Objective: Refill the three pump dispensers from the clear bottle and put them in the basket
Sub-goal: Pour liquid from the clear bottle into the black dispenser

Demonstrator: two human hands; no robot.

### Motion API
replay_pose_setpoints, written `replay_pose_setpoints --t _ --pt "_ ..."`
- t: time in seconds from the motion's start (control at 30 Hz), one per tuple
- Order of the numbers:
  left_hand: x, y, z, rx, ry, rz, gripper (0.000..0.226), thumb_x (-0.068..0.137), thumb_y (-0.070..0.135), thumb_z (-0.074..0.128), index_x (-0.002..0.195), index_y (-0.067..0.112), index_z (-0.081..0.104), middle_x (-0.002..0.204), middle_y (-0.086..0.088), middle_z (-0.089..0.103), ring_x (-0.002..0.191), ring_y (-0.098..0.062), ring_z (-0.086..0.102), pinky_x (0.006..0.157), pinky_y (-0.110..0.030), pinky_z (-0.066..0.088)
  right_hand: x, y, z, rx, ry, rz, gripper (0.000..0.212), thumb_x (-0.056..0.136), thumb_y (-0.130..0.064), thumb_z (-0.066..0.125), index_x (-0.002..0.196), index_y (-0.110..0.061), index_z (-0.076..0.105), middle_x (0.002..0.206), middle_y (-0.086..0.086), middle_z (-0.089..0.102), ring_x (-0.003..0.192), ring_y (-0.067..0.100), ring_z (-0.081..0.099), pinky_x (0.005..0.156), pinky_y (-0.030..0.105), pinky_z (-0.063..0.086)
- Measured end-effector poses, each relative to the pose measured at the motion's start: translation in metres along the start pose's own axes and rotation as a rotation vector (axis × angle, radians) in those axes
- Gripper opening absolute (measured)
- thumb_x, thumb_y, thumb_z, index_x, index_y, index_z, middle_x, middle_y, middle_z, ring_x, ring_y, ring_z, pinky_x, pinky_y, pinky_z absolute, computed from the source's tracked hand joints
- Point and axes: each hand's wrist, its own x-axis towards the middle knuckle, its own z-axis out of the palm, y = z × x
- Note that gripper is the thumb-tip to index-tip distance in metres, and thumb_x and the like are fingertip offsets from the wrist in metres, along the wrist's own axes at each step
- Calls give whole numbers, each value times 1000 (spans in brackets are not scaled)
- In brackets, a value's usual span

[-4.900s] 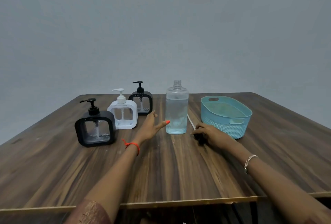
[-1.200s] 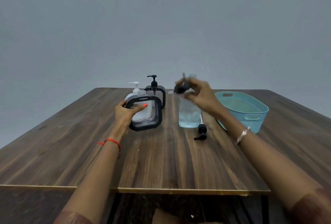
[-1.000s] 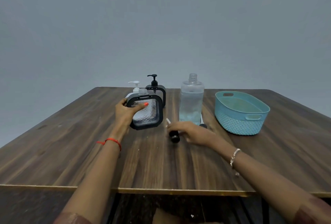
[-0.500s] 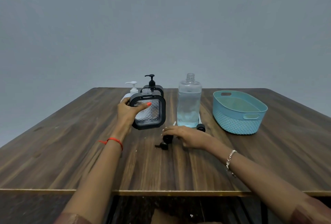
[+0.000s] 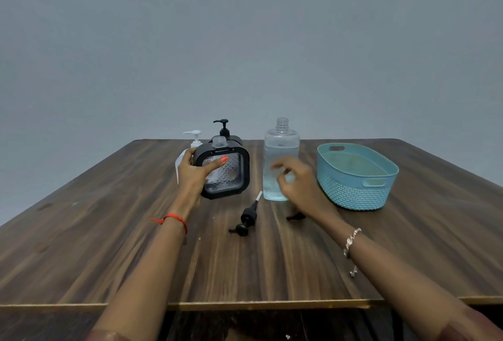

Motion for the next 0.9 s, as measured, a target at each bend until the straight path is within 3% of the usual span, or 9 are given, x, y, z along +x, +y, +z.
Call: replay_pose_setpoints --t 0.03,0.1,0.2,0.27,0.37,0.53,0.63,0.77,0.9 --pt "1 0 1 0 -1 -1 48 61 7 84 100 17 57 94 1 67 90 -21 64 84 -38 53 9 4 -2 24 108 53 30 72 10 61 98 -4 62 98 7 62 88 19 56 77 23 44" --pt "3 0 5 10 -5 6 50 62 7 83 103 17 56 92 3 66 88 -19 64 82 -34 52 27 17 -5 84 161 194 54 69 -5 73 116 -14 48 115 1 49 103 14 49 87 27 44" --pt "7 -1 10 12 -11 5 50 65 9 83 107 11 57 95 -2 66 84 -15 64 75 -27 52 48 43 -7 125 38 422 92 60 -24 85 133 -26 29 127 1 43 115 17 46 94 35 44" --pt "8 -3 13 -6 -34 -9 49 68 11 80 110 9 56 95 0 66 80 -8 63 66 -17 51 57 56 -5 228 -50 526 100 53 -25 89 135 -21 32 123 1 51 112 22 53 95 43 47" --pt "11 -7 16 -24 -97 -31 48 72 13 77 114 7 55 94 4 67 81 -5 65 63 -14 51 67 70 3 405 -172 533 80 48 -19 89 120 -15 55 111 6 67 103 27 63 86 44 55" --pt "18 -10 18 -16 -153 -80 50 75 9 74 119 5 50 104 -4 65 90 -15 65 67 -22 52 65 70 9 439 -124 479 48 50 -12 90 89 -27 67 83 -11 74 79 8 69 59 17 53" --pt "19 -8 18 14 -129 -42 43 71 8 77 109 9 56 97 -1 67 83 -9 66 60 -16 52 62 61 13 348 -33 481 56 49 -21 91 97 -25 62 86 -13 70 73 -6 65 53 8 47" --pt "19 -5 19 83 -97 23 37 65 8 82 93 14 60 87 4 68 70 -1 65 56 -11 50 68 46 17 135 61 458 66 49 -27 91 101 -19 51 90 -12 57 73 -4 54 51 -2 38" --pt "17 -1 19 130 -70 81 40 59 7 86 88 18 60 83 6 68 65 4 65 57 -9 49 82 31 10 43 104 395 67 49 -23 90 99 -14 46 94 -2 55 83 15 53 55 10 37"
